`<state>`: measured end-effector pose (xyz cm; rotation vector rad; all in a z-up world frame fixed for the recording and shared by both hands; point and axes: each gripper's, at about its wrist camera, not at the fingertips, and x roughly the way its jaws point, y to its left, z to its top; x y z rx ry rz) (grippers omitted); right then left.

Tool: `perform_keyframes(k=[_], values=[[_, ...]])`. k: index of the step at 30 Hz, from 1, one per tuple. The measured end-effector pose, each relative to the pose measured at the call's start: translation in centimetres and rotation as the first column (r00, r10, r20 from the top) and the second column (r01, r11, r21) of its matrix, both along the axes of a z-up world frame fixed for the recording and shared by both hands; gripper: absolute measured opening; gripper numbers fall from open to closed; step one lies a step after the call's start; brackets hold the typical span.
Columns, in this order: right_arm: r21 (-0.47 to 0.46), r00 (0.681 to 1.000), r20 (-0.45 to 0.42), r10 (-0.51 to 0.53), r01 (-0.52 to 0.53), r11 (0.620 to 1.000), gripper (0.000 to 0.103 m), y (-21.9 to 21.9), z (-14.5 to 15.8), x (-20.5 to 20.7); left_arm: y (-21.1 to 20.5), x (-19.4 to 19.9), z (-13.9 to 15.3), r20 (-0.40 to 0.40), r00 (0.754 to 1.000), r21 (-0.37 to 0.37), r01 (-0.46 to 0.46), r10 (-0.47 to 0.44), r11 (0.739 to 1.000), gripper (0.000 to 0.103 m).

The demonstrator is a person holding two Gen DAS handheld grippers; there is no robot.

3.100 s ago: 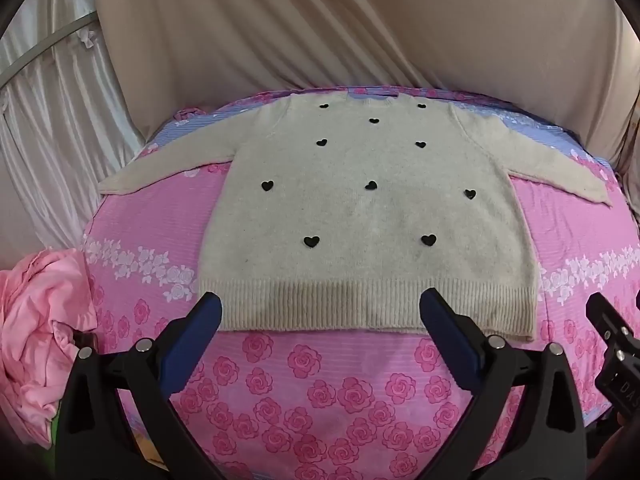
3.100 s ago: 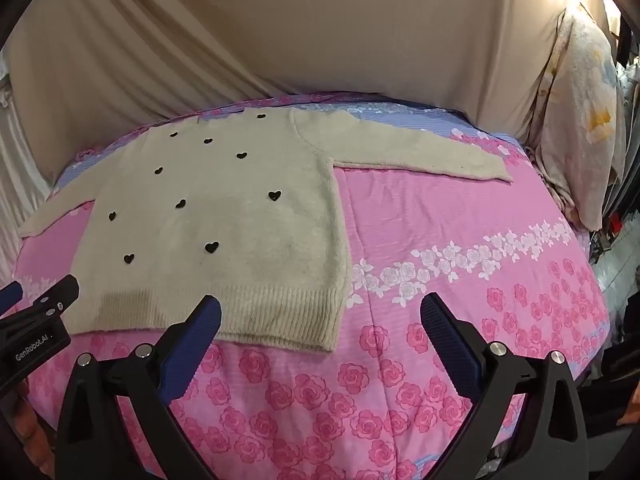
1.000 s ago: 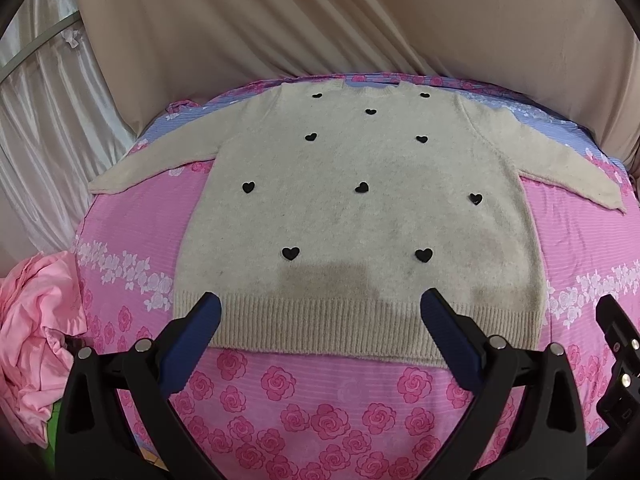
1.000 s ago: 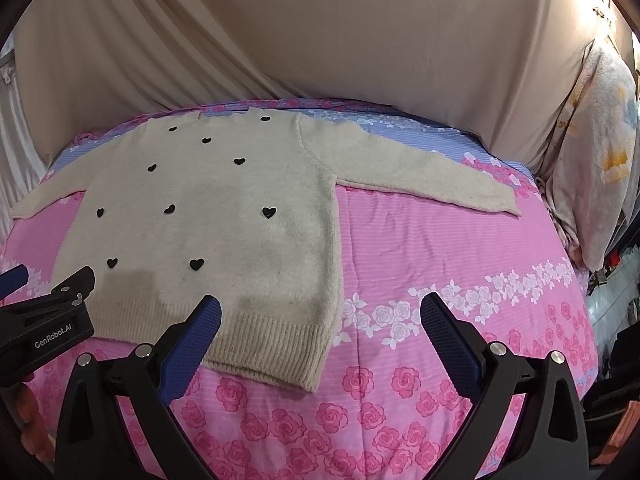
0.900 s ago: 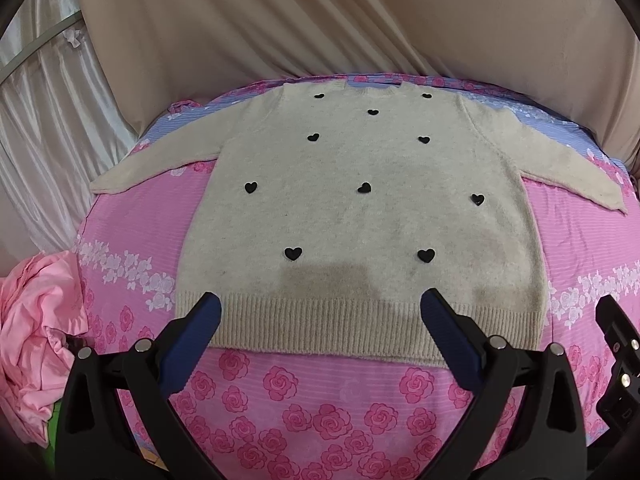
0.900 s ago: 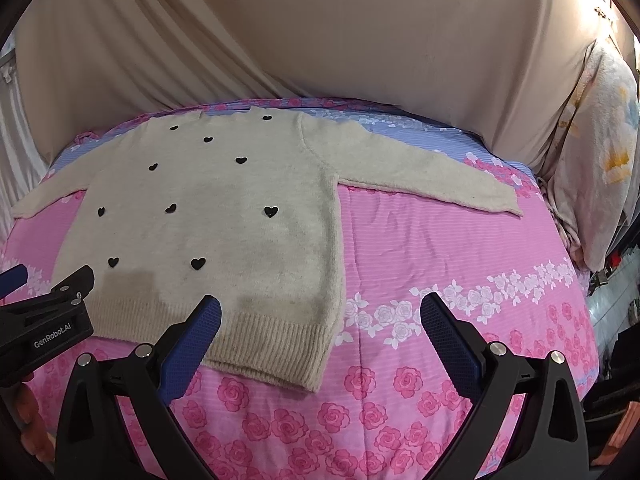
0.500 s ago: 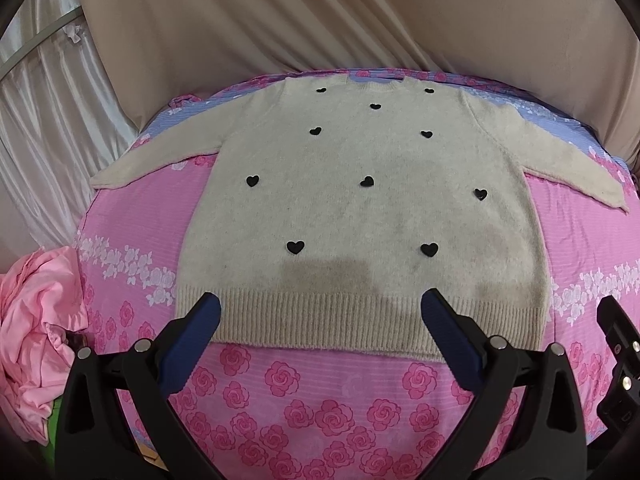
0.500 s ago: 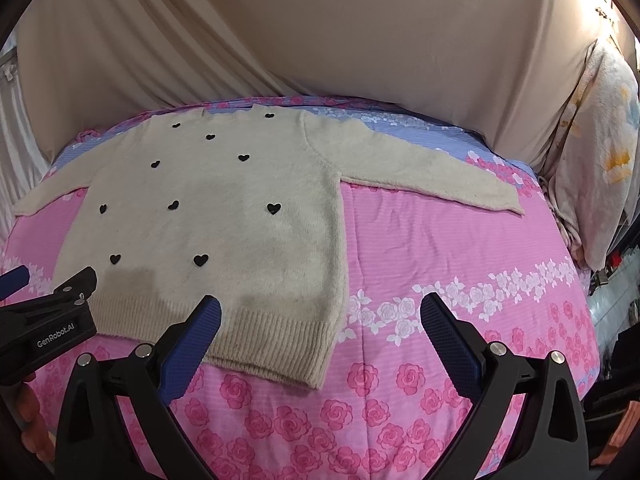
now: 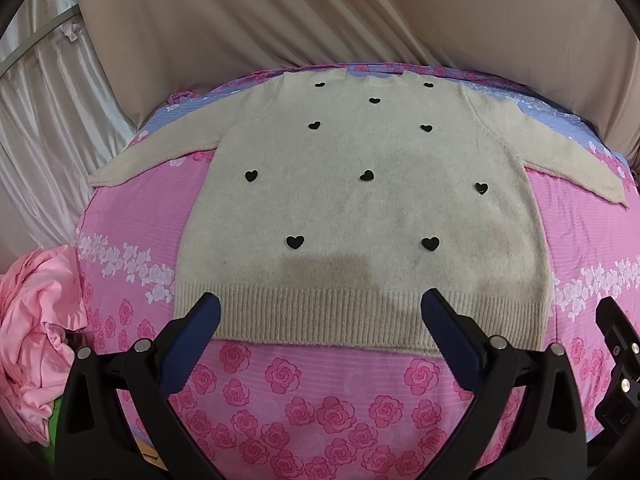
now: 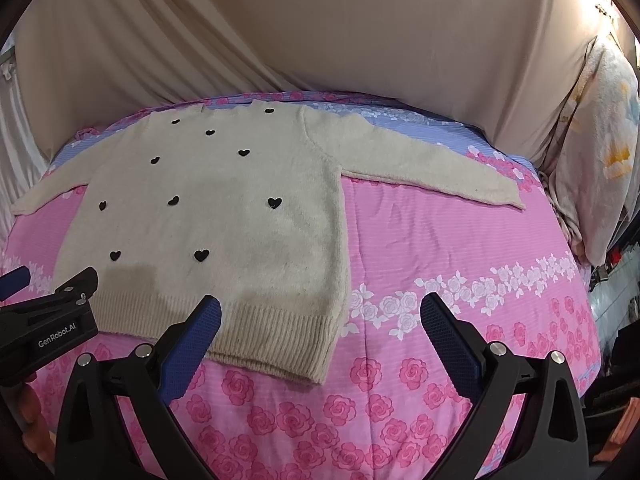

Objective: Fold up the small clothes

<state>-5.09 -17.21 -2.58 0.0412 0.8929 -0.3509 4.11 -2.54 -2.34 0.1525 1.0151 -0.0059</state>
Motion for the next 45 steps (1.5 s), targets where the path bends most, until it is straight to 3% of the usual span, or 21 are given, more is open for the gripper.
perform_keyframes(k=[15, 19, 24, 27, 31, 36, 41, 45], values=[[0.042, 0.999, -0.025, -0.043, 0.044, 0.998, 0.098, -0.2, -0.8, 0.8, 0.5, 0.5, -0.5, -0.009, 1.000, 0.028, 0.026, -0.026, 0.999, 0.098], [0.076, 0.996, -0.015, -0.092, 0.093, 0.993, 0.098, -2.7, -1.0, 1.5, 1.1, 0.8, -0.6, -0.008, 0.998, 0.010, 0.056, -0.056, 0.998, 0.098], [-0.035, 0.979, 0.002, -0.204, 0.204, 0.978, 0.098, -10.9, -0.6, 3.1, 0.5, 1.8, -0.9, -0.009, 0.999, 0.004, 0.048, -0.048, 0.999, 0.098], [-0.046, 0.962, 0.002, -0.273, 0.273, 0.961, 0.098, -17.8, -1.2, 4.7, -0.8, 2.5, -0.7, -0.002, 1.000, -0.001, 0.008, -0.008, 1.000, 0.098], [0.073, 0.918, -0.010, -0.396, 0.395, 0.916, 0.098, -28.7, -3.1, 6.8, -2.5, 2.9, -0.6, -0.008, 0.999, -0.022, -0.045, 0.045, 0.999, 0.098], [0.129, 0.852, -0.052, -0.520, 0.522, 0.843, 0.098, -40.1, -6.4, 10.1, -3.6, 3.0, -1.1, -0.029, 0.987, -0.060, -0.161, 0.159, 0.985, 0.098], [0.252, 0.833, -0.081, -0.547, 0.548, 0.798, 0.098, -46.3, -9.5, 13.1, -4.8, 2.6, -1.4, -0.036, 0.974, -0.026, -0.225, 0.224, 0.974, 0.098], [0.310, 0.825, -0.100, -0.557, 0.557, 0.770, 0.096, -48.0, -11.8, 14.6, -5.2, 2.4, -1.7, -0.050, 0.964, -0.006, -0.263, 0.262, 0.965, 0.098]])
